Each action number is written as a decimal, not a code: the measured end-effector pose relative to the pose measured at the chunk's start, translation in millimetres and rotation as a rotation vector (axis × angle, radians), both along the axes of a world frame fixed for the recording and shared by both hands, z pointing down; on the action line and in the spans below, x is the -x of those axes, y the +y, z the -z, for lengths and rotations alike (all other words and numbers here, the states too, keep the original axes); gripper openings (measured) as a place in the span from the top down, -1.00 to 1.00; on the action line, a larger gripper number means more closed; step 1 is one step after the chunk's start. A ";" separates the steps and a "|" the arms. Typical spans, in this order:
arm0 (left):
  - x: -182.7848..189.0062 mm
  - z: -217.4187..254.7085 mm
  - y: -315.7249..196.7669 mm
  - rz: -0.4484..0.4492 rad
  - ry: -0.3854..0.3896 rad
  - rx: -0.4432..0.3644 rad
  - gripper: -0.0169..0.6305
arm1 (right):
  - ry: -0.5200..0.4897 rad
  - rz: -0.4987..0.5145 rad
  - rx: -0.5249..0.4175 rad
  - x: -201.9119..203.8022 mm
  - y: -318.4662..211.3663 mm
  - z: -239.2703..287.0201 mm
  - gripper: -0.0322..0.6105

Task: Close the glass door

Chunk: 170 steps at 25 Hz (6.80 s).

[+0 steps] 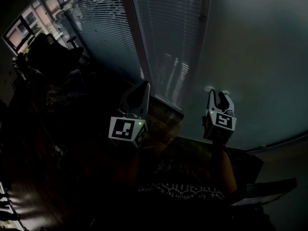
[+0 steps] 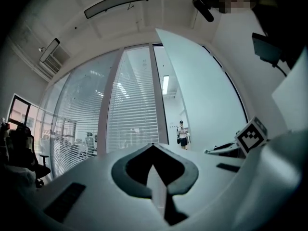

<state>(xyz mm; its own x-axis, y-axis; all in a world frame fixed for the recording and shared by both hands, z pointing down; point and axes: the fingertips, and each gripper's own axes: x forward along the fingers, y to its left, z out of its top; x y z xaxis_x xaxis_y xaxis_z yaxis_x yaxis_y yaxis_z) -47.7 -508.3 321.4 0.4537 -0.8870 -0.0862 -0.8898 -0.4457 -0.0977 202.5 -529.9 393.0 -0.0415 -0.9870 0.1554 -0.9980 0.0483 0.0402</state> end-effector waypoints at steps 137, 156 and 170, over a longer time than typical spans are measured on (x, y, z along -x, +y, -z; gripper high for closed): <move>-72.7 13.8 -232.9 -0.212 0.025 -0.029 0.94 | 0.075 -0.120 -0.248 -59.4 -147.9 97.3 0.89; -69.6 25.1 -233.3 -0.196 0.007 -0.034 0.94 | 0.096 -0.098 -0.254 -54.3 -147.9 110.2 0.89; -67.5 21.0 -237.3 -0.184 0.018 -0.023 0.94 | 0.127 -0.097 -0.263 -53.2 -148.8 109.8 0.89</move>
